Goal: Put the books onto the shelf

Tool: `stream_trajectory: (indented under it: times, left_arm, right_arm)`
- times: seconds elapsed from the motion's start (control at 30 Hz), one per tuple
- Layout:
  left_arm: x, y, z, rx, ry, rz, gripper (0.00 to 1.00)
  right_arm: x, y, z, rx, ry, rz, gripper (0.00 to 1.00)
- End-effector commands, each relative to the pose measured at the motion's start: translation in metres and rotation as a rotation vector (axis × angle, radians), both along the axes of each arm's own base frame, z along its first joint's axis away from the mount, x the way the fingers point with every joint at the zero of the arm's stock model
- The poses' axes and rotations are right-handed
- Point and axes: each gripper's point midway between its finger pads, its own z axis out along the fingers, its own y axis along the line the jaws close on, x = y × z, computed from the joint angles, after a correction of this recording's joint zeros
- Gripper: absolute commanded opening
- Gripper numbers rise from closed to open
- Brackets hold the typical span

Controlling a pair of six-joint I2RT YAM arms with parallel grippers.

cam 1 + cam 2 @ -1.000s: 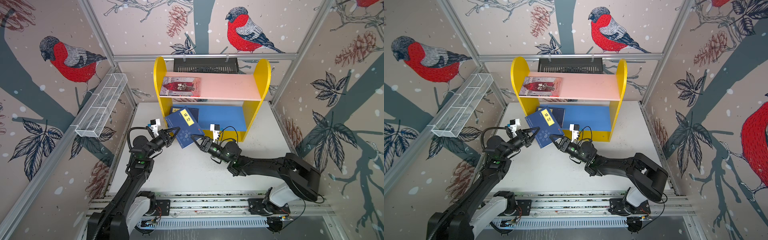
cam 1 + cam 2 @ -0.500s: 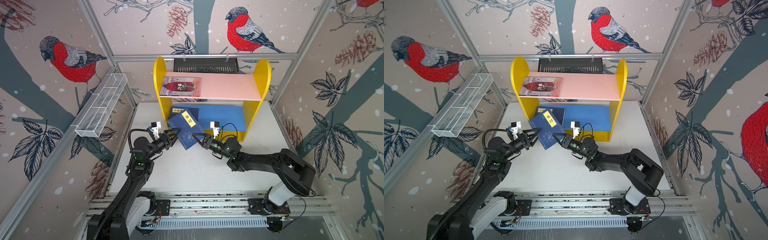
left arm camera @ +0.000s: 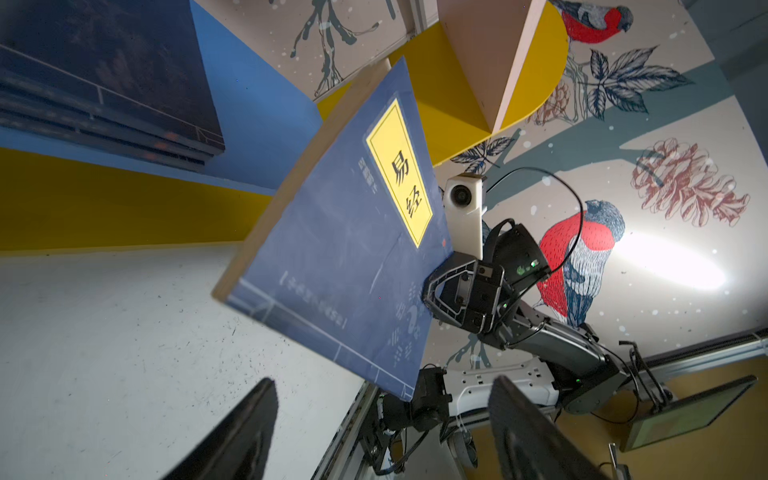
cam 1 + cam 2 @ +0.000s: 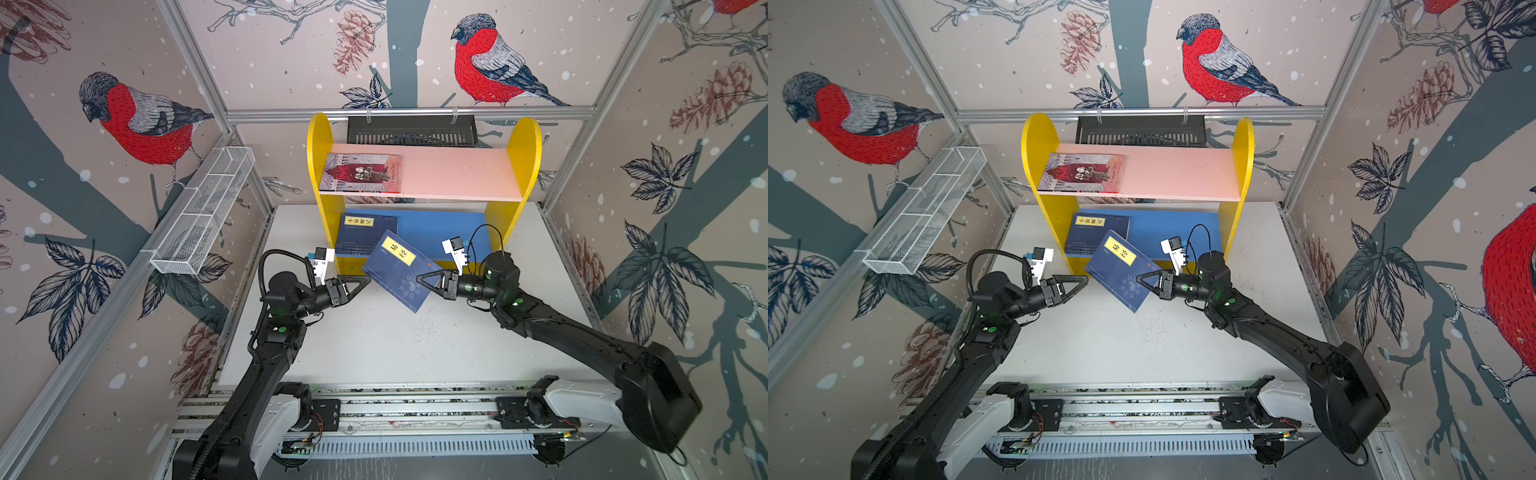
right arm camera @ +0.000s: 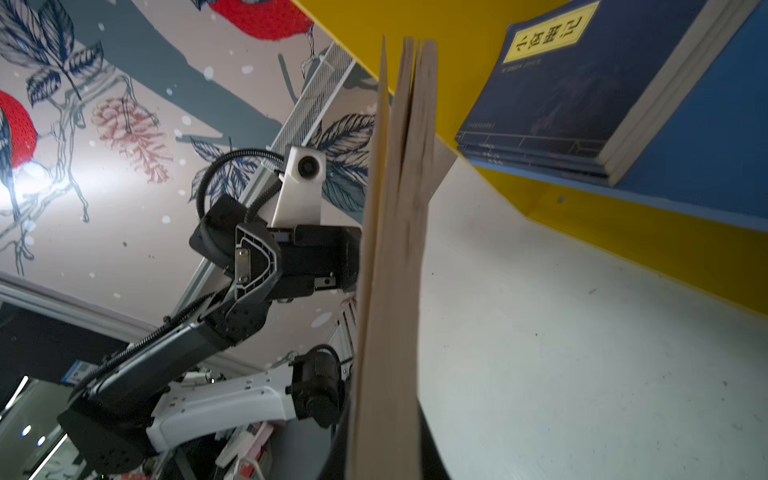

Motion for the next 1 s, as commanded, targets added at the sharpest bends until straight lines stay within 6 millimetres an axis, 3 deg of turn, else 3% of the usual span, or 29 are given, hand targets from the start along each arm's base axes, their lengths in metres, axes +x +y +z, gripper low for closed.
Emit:
stream_trajectory:
  times: [0.0,0.17,0.4,0.57,0.83,0.9,0.97]
  left_arm:
    - [-0.017,-0.006,0.002,0.022,-0.084,-0.106,0.81]
    - [-0.023,-0.007,-0.011,0.047,-0.084,-0.136,0.80]
    - [-0.035,-0.012,-0.005,0.006,-0.087,-0.248,0.78]
    - [-0.035,-0.015,-0.015,0.000,-0.032,-0.280,0.77]
    - [-0.056,-0.033,-0.004,-0.028,-0.023,-0.409,0.77]
    - [-0.056,-0.035,-0.005,-0.028,-0.018,-0.409,0.75]
    - [-0.053,-0.035,-0.004,-0.028,-0.023,-0.396,0.63]
  right_arm:
    - [-0.033,-0.009,-0.010,-0.085,-0.056,0.155,0.01]
    - [-0.046,-0.025,-0.014,-0.084,-0.038,0.190,0.01]
    - [-0.064,-0.030,-0.008,-0.063,-0.046,0.247,0.02]
    - [-0.065,-0.030,0.003,-0.042,-0.053,0.247,0.02]
    - [-0.066,-0.019,0.005,-0.046,-0.055,0.277,0.02]
    - [-0.067,-0.015,0.006,-0.050,-0.057,0.284,0.02]
    - [-0.066,-0.012,0.004,-0.057,-0.048,0.285,0.03]
